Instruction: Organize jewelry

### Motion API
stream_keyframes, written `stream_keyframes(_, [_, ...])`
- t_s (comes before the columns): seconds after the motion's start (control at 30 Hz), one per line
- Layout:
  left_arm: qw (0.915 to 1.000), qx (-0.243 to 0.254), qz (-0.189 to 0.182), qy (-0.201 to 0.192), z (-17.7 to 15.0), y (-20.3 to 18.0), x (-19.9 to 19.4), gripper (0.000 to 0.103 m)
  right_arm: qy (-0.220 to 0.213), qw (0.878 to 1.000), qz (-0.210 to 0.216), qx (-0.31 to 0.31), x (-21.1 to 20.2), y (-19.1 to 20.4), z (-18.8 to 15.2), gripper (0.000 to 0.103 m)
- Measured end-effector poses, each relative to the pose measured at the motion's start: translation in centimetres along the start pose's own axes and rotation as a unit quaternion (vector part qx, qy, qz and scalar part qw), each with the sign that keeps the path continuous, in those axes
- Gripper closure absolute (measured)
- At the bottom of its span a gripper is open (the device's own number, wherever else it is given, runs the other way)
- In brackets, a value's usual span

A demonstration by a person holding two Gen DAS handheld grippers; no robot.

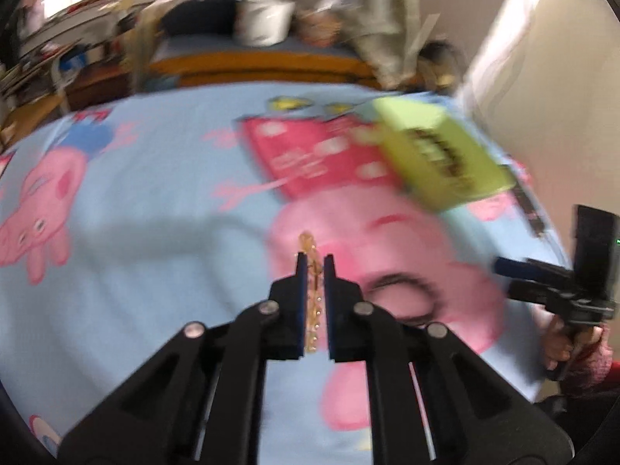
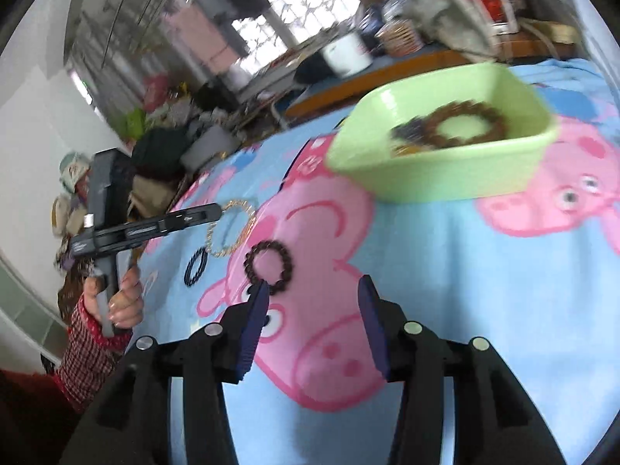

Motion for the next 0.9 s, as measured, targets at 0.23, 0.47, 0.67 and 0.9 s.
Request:
stream_keyframes(0.23, [0.9941,0.087,-0.062,-0.015,2.6,-9.8,-1.5,0.096,-0.053,0.998,-0.009,0.026,-4.0,-2.4,-1.2,0.085])
stream_keyframes(0.47, [0.9864,0.127,-0.103,0.018,3.3,-15.6,2.6,0.096,-0.067,0.996,-0.048,0.038,-6.6,-5.3,-3.3,0.084])
stream_keyframes(0.67, [0.9882,0.119,-0.001,0.097,1.5,-14.8,10.0,0.077,-0.046,0.995,-0.088,0.019,-6.1,-6.1,-4.1,0.084])
stream_keyframes(0.9, [0.992,0.108,0.008,0.066,1.2,-13.5,7.2,0.06,-0.028,0.992,-0.112,-0.056,-3.9,-3.4,-1.3,0.086])
Point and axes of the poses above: each gripper's, at about its wrist camera, not at the fingertips, and x roughly the way its jaws point, y to its left, z to its top, the point moved 2 cm from there along x, roughly the way its jaws point, and after that the axes turned 14 degrees about y, right-handed, at the moved point
